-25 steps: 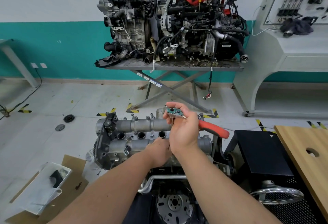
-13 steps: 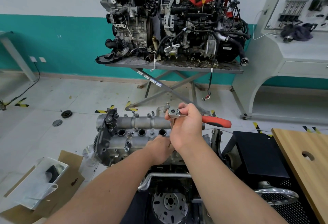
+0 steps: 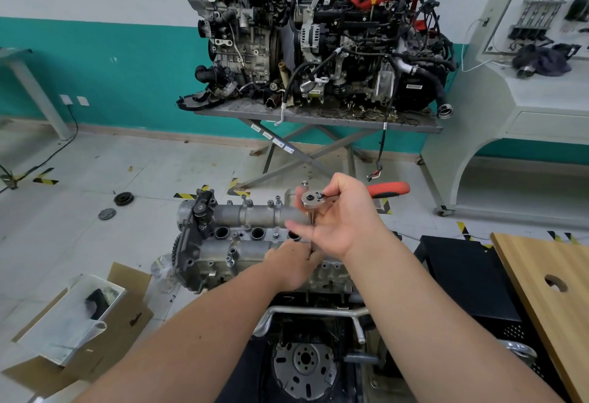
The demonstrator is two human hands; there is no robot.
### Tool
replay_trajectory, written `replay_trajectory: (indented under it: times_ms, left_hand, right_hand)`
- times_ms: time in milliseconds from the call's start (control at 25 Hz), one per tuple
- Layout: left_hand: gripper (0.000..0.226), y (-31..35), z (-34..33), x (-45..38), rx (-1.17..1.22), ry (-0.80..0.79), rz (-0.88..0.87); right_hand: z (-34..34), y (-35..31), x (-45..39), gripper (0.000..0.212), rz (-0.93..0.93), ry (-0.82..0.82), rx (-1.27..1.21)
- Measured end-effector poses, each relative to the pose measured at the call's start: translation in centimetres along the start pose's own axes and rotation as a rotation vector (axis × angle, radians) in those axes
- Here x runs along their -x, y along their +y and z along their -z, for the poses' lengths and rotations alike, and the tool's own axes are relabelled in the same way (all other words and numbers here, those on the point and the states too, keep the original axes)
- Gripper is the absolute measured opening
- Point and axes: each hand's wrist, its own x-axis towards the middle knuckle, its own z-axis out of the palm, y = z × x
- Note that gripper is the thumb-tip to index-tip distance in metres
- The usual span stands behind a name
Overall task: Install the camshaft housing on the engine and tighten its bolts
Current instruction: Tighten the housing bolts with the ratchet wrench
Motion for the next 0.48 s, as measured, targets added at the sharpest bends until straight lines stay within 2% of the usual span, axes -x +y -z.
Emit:
replay_trajectory:
  times_ms: [120,240,360,480]
  left_hand:
    - [0.048,0.1,-0.5,-0.3,0.018,0.068,0.055]
    - [0.049,0.0,-0.6,-0.4,0.014,0.08,0.049]
    - [0.051,-0.1,-0.7,-0.5,0.027,0.073,0.042]
    - [0.056,-0.2,-0.8,-0.6,0.045,0.073,0.048]
  right_hand:
    - [-1.1,-1.0,-0.6,0.023,0.038,0.089,-0.163]
    - [-1.7,-1.3,-1.2,0.017,0.09,0.144,-0.183]
    - [-1.2,-1.4,-1.6,0.022,0.186,0.152,-0.051]
    - [-0.9,-1.0,-1.6,0.01,0.207,0.078,0.195]
